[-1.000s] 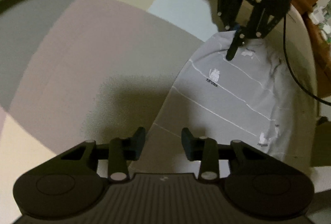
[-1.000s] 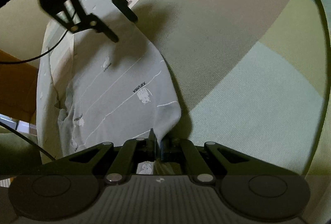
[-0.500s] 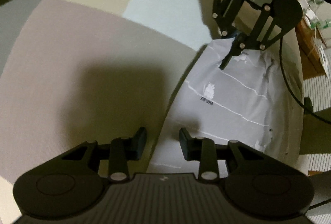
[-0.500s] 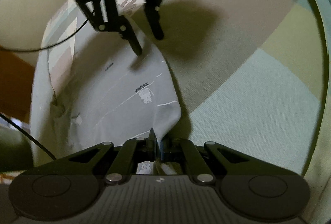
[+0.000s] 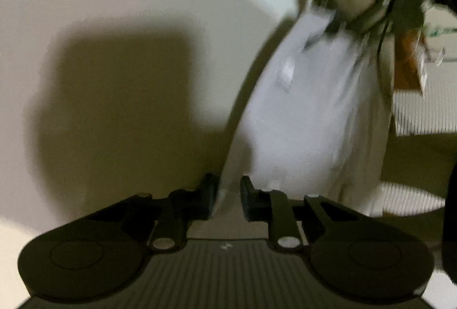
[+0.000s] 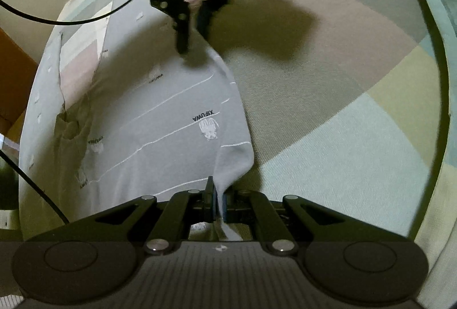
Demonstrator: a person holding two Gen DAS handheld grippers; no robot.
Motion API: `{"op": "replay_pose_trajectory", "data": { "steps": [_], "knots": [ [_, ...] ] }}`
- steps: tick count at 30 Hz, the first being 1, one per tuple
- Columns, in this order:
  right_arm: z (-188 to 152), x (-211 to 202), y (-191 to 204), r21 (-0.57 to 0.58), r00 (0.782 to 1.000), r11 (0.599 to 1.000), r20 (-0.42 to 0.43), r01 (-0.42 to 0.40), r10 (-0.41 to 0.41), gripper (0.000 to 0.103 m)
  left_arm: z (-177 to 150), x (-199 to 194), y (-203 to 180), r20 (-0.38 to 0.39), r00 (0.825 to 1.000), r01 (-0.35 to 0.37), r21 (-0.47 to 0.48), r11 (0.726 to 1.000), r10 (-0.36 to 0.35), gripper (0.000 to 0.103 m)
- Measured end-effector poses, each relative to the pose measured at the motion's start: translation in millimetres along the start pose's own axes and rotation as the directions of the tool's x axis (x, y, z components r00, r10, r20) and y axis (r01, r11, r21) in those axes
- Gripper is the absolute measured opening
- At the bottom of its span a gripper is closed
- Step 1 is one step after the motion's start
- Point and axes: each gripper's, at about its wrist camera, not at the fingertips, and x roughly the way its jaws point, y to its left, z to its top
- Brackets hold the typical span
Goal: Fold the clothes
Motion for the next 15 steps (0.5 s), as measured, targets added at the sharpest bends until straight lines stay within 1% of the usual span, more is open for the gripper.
{"op": "replay_pose_trajectory", "data": {
  "steps": [1,2,3,4,6,10,11,13,15],
  "knots": [
    [-1,0,0,0.003,1.0,1.0,0.007,-0.001,0.001,0.003,-8,7,1,-0.055,0.998,-0.005,0.001,1.0,0.005,0.017],
    [-2,-1,0,0.004,1.0,1.0,0.014,-0.002,0.002,0.003,-16,14,2,-0.096,0.995,-0.012,0.003,1.0,0.013,0.015],
    [-3,0,0,0.004,1.0,1.0,0.018,-0.004,0.003,0.003,-21,18,3,-0.096,0.995,-0.02,0.0,1.0,0.02,0.012],
    [-3,0,1,0.005,1.0,1.0,0.023,-0.005,0.005,0.003,-23,18,4,-0.077,0.997,-0.017,-0.018,1.0,0.015,0.012],
    [-4,1,2,0.006,1.0,1.0,0.03,-0.004,0.003,0.003,-21,20,6,-0.072,0.997,-0.01,-0.047,0.999,0.006,0.011],
    [-5,3,5,0.012,0.999,1.0,0.04,-0.004,0.003,0.003,-9,28,-16,-0.122,0.99,-0.058,0.067,0.996,0.066,0.01],
    [-5,5,5,0.014,0.999,1.0,0.04,-0.005,0.004,0.003,-7,29,-20,-0.122,0.99,-0.061,0.08,0.995,0.071,0.01],
    [-4,5,6,0.012,0.999,1.0,0.037,-0.002,0.002,0.003,-7,29,-24,-0.106,0.992,-0.06,0.089,0.994,0.07,0.01],
    [-4,5,7,0.008,0.999,1.0,0.034,0.002,-0.002,0.003,-14,24,-17,-0.069,0.997,-0.04,0.058,0.998,0.044,0.01]
  ]
}}
